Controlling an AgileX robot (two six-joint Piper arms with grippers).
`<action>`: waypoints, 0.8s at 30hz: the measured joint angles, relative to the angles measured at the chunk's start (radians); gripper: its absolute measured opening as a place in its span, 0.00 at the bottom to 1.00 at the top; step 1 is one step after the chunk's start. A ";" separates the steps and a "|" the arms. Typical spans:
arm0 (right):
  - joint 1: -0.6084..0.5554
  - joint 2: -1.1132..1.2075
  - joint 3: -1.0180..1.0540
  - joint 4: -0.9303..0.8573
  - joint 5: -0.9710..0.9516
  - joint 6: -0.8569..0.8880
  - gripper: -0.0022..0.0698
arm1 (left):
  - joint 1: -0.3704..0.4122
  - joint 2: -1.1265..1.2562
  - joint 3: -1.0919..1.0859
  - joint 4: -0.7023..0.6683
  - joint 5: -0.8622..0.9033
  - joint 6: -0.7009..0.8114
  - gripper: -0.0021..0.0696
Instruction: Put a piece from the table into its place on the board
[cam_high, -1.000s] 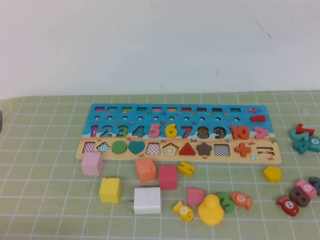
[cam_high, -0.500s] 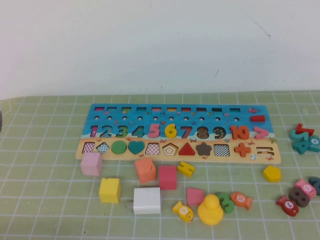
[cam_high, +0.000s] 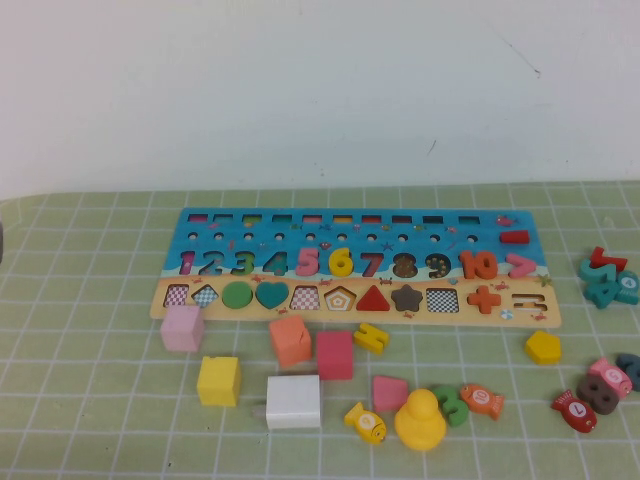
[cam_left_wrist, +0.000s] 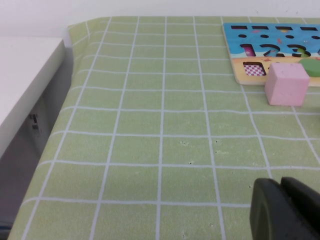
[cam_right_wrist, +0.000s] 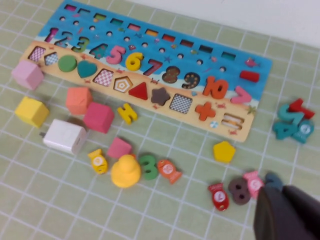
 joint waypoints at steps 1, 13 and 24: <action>-0.019 0.000 0.000 0.015 0.000 0.000 0.04 | 0.000 0.000 0.000 0.000 0.000 0.000 0.03; -0.552 -0.151 0.111 0.110 -0.063 0.039 0.04 | 0.000 0.000 0.000 0.000 0.000 0.000 0.03; -0.818 -0.566 0.933 0.091 -0.763 -0.186 0.04 | 0.000 0.000 0.000 0.000 0.000 0.000 0.03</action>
